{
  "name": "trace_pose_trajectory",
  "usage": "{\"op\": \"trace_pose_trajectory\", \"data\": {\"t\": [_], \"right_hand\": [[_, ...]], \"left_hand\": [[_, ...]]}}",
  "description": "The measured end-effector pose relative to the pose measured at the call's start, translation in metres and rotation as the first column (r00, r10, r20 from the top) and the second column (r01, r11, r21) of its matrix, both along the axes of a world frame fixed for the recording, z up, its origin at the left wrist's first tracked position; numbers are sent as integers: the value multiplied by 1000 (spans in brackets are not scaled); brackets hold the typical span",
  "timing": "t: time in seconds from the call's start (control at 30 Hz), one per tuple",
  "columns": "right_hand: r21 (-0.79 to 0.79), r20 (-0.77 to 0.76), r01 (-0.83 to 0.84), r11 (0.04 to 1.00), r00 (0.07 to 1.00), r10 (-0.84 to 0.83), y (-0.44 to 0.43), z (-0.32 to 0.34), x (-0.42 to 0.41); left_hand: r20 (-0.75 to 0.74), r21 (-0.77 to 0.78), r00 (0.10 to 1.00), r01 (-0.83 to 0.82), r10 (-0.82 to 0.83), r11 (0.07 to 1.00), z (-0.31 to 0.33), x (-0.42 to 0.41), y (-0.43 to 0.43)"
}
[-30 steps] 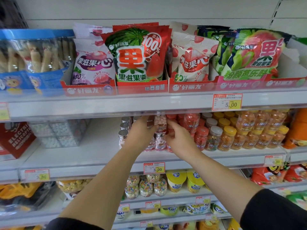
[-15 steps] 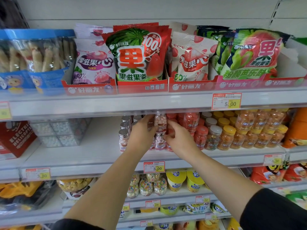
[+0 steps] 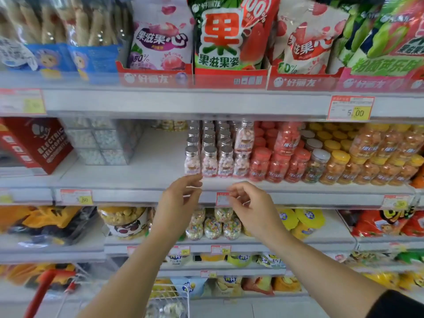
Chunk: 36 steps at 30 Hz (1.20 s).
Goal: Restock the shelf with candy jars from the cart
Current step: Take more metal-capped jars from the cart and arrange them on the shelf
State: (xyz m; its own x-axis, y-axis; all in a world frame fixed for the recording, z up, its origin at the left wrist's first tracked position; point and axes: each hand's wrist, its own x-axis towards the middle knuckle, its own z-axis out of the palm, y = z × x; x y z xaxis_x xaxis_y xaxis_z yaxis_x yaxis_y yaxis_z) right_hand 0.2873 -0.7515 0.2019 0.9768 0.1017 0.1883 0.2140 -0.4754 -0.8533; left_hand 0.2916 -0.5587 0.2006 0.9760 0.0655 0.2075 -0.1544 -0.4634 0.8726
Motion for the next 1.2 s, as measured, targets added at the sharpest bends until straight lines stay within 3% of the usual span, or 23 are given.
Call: {"op": "trace_pose_trajectory", "data": {"t": [0.13,0.3,0.53,0.7,0.83,0.97,1.2], "right_hand": [[-117,-260,-204,972,951,168,42,-56,-15],[-144,-535,-420,896,795,286,106,-142,-44],[-245,-770,-439,865,630,101,160,-263,-104],[-480,-735,-286,829,646,-203,167,-353,-136],[-524,-727,-162,836,596,-340,171,-394,-155],[-617,-592,35,786,637,-493,166,-413,-157],[-573,-602,50,818,651,-461,161,-420,-145]], "left_hand": [[-155,35,984,-80,85,996,-50,-33,57],[-315,76,941,-108,127,991,-103,-79,126],[-524,177,849,37,63,984,-194,-135,222],[-658,189,753,151,11,970,-280,-159,259],[-737,140,675,208,-38,968,-344,-173,251],[-779,71,615,279,-122,958,-399,-183,233],[-811,74,573,298,-117,952,-458,-182,225]]}}
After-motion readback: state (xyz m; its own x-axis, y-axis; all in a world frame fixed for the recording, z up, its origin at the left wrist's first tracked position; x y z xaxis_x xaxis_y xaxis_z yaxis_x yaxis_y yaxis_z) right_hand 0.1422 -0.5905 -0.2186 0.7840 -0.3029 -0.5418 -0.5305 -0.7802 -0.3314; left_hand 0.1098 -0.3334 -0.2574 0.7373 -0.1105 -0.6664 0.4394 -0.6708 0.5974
